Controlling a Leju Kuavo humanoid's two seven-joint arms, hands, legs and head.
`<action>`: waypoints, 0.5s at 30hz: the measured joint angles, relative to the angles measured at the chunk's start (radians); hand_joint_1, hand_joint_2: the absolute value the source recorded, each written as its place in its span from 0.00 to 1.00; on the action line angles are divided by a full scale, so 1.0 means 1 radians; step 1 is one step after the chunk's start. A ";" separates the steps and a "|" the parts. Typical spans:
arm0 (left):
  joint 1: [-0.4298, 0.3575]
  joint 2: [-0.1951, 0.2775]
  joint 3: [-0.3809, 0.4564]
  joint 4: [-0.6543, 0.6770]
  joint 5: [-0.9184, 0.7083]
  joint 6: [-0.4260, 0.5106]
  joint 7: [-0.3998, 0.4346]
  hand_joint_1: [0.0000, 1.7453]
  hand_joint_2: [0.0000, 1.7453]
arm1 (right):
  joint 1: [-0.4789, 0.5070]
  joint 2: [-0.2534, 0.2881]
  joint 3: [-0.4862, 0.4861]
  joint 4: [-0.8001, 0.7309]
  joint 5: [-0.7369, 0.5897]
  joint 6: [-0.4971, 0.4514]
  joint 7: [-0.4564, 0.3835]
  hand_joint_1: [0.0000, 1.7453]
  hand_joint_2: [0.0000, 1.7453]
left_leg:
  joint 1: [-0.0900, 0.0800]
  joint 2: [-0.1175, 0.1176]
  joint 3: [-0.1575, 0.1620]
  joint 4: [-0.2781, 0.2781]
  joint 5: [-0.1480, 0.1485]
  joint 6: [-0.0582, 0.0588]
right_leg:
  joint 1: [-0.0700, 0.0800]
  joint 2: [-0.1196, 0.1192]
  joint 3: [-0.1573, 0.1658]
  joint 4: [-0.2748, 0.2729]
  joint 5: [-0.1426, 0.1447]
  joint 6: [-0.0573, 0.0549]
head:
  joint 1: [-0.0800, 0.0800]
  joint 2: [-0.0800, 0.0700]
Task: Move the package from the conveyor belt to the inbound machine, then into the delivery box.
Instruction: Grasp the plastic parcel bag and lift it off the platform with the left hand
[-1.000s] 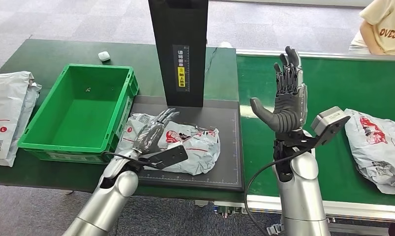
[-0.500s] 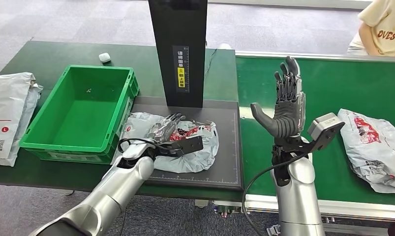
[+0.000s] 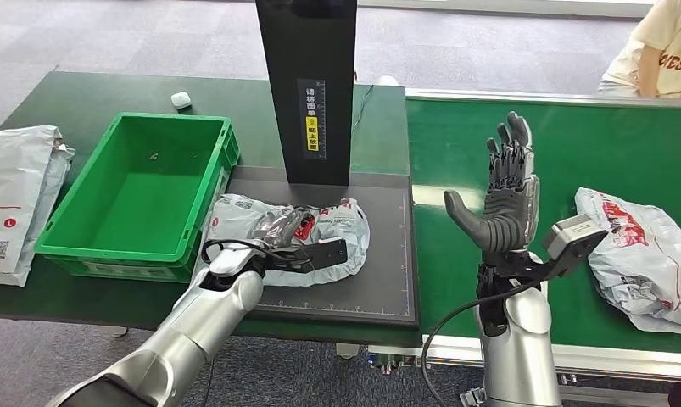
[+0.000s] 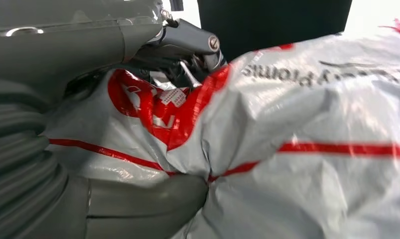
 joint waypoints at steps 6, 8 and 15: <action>0.001 -0.001 0.000 -0.004 -0.009 0.012 -0.040 1.00 1.00 | 0.018 0.000 -0.009 -0.020 -0.001 0.002 0.003 0.00 1.00 | 0.000 0.000 0.000 0.000 0.000 0.000 | 0.000 0.000 0.000 0.000 0.000 0.000 | 0.000 0.000; 0.007 -0.001 0.000 -0.010 -0.012 0.029 -0.065 1.00 1.00 | 0.026 0.000 -0.014 -0.030 -0.002 0.002 0.003 0.00 1.00 | 0.000 0.000 -0.001 0.000 0.000 0.000 | 0.000 0.000 -0.001 0.000 0.000 0.000 | 0.000 0.000; 0.074 0.010 0.000 -0.128 -0.003 0.126 -0.161 1.00 1.00 | 0.074 0.000 -0.045 -0.092 -0.004 0.002 0.006 0.00 1.00 | 0.000 0.000 -0.006 0.000 -0.001 0.000 | 0.000 0.000 -0.006 0.000 -0.001 0.000 | 0.000 0.000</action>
